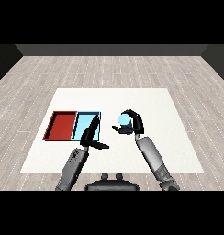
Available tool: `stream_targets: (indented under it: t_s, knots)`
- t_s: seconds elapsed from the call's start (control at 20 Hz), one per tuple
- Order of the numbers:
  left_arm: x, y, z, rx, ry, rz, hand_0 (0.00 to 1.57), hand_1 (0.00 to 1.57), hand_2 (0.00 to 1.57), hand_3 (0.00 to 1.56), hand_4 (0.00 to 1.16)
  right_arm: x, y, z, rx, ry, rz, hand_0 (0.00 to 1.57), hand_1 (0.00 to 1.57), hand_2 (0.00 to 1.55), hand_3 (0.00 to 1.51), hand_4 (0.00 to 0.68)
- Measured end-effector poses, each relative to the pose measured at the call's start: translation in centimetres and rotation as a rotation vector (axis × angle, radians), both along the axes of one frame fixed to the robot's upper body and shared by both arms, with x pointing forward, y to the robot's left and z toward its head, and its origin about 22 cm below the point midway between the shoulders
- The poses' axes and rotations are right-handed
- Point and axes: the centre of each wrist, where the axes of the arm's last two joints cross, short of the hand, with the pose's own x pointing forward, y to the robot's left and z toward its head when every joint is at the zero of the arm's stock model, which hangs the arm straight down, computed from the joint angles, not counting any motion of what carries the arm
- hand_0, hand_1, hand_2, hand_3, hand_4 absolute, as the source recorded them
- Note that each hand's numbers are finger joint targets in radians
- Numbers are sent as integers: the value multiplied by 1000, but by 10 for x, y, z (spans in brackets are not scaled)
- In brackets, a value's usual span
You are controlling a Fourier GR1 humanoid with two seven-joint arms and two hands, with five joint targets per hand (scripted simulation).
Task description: Pick the blue can and put it in the blue box
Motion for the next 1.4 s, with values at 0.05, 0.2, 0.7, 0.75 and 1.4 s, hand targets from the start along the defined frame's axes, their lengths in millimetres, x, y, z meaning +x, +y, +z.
stream_targets:
  t_s: [0.05, 0.2, 0.7, 0.75, 1.4]
  knots:
    - [2, -6, -2, 0, 3, -4, 0, 0, 0, 0, 0, 0, 0, 4, 0, 3, 0, 1484, 1484, 1468, 1402, 619]
    - [1, -14, -4, 10, 14, -4, 0, 0, 0, 0, 0, 1, 4, 5, -1, 6, 3, 1487, 1487, 1467, 1400, 609]
    - [3, -28, -19, -10, 60, -5, 0, 0, 0, 0, 0, -6, 14, 11, -3, -22, 49, 1476, 1476, 1463, 1398, 604]
    - [7, -29, -22, -9, 63, -6, 0, 0, 0, 0, 0, -9, 15, 14, -2, -23, 51, 1481, 1481, 1465, 1399, 605]
    - [15, -37, -28, -28, 90, -13, 0, 0, 0, 0, 0, -6, 44, 11, 8, -36, 107, 1485, 1485, 1463, 1400, 607]
